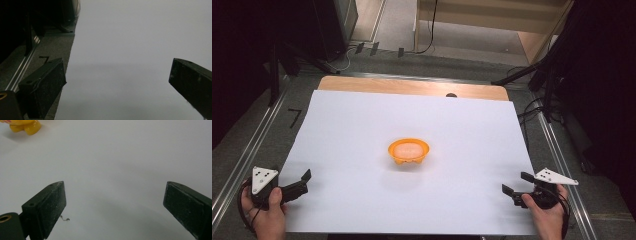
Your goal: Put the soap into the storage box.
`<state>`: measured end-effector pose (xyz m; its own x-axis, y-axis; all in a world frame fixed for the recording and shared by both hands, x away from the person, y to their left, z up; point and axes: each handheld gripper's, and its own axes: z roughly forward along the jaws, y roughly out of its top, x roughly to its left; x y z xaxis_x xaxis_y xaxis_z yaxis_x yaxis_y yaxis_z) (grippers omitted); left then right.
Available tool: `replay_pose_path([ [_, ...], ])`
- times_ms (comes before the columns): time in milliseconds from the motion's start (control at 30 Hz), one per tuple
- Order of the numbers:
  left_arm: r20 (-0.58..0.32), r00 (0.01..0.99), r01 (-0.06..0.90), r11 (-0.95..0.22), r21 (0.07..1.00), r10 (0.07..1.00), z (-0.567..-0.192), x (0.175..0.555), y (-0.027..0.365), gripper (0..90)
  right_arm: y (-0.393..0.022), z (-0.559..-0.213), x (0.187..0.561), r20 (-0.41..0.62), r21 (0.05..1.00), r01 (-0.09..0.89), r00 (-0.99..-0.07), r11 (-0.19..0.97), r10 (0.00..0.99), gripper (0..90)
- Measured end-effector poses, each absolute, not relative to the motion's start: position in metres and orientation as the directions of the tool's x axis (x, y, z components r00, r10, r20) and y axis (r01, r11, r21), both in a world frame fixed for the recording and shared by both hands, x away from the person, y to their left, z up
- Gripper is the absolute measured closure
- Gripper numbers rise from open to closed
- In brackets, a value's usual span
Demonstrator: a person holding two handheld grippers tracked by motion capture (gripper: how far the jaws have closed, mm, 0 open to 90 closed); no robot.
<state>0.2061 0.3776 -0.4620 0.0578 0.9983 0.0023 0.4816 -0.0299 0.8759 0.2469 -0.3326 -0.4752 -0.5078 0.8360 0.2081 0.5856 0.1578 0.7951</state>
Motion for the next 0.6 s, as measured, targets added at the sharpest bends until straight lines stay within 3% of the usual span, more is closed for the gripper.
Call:
replay_pose_path([
  [267, 0.005, 0.056, 0.482, -0.032, 0.876, 0.998, -0.462, 0.206, 0.377, 1.4, -0.355, -0.484, 0.231, 0.195, 0.842, 0.533, -0.445, 0.083, 0.874, 3.6],
  [600, -0.001, 0.057, 0.48, -0.027, 0.877, 0.998, -0.462, 0.206, 0.378, 1.4, -0.353, -0.489, 0.226, 0.178, 0.871, 0.485, -0.459, 0.077, 0.87, 3.7],
])
